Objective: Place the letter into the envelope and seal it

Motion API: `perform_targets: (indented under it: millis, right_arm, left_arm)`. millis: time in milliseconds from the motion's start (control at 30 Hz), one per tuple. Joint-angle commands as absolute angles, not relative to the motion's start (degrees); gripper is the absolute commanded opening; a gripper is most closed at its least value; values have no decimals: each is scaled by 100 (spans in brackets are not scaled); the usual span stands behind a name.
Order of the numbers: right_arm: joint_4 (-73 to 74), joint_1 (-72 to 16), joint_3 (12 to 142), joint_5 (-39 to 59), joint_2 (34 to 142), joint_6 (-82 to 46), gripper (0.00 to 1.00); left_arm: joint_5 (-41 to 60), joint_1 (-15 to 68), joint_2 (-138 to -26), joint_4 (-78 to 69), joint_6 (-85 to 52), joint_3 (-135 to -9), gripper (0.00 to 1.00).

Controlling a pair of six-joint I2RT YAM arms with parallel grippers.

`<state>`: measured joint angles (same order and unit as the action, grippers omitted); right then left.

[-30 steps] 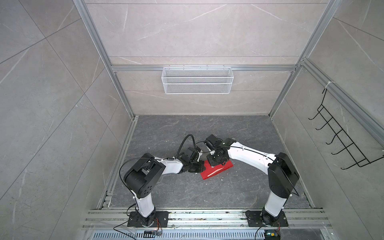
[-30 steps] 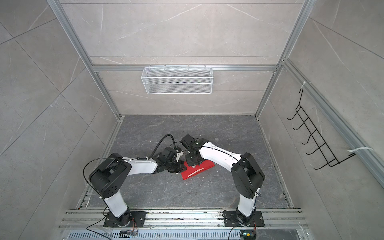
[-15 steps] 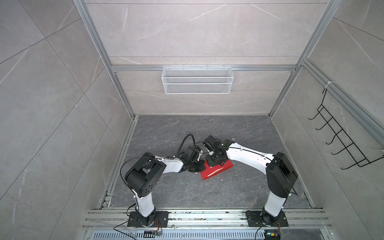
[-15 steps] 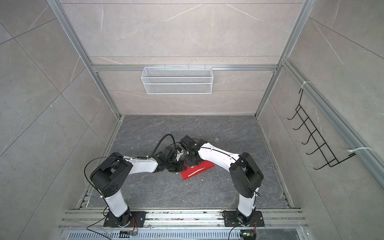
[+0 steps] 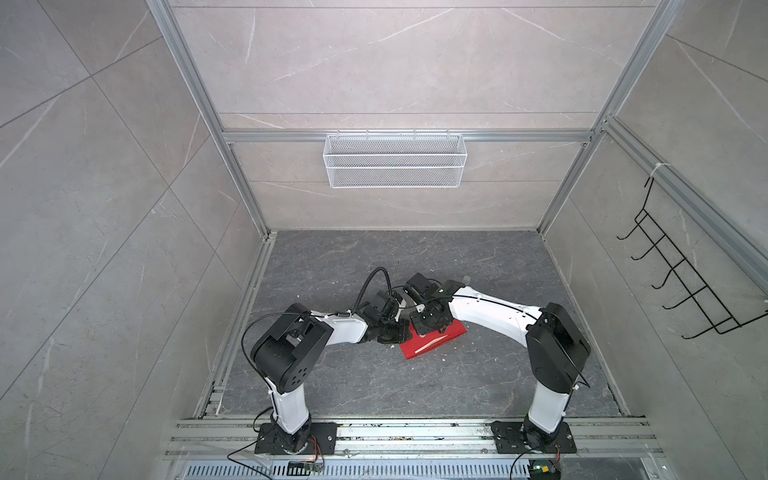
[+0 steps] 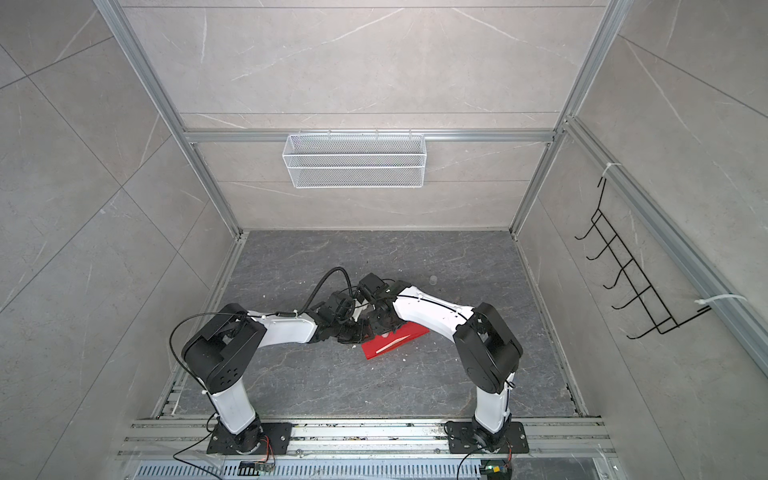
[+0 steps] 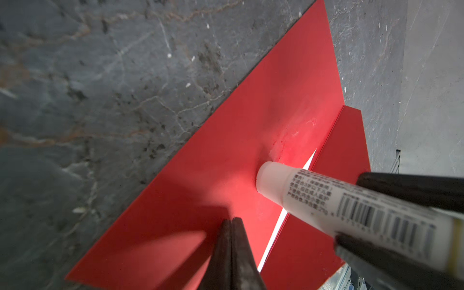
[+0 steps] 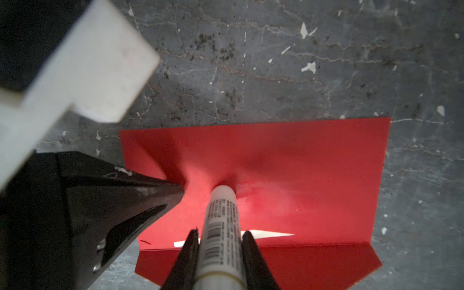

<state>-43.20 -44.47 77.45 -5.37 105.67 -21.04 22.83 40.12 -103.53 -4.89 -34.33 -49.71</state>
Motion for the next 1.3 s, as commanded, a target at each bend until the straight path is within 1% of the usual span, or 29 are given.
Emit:
perform_targets:
  millis: [0,467,1267]
  right_arm:
    - [-4424,-4453,7638,-898,10693,-2153,0]
    - [-4399,-4419,7566,-1168,10645,-2145,0]
    - [-4141,-4114,7169,-1458,10310,-2111,0]
  left_arm:
    - [2073,3997,-10560,16,-3346,-5060,0]
    - [1716,4026,-10608,566,-3103,-5202,0]
    - [1613,4078,-10702,769,-2997,-5280,0]
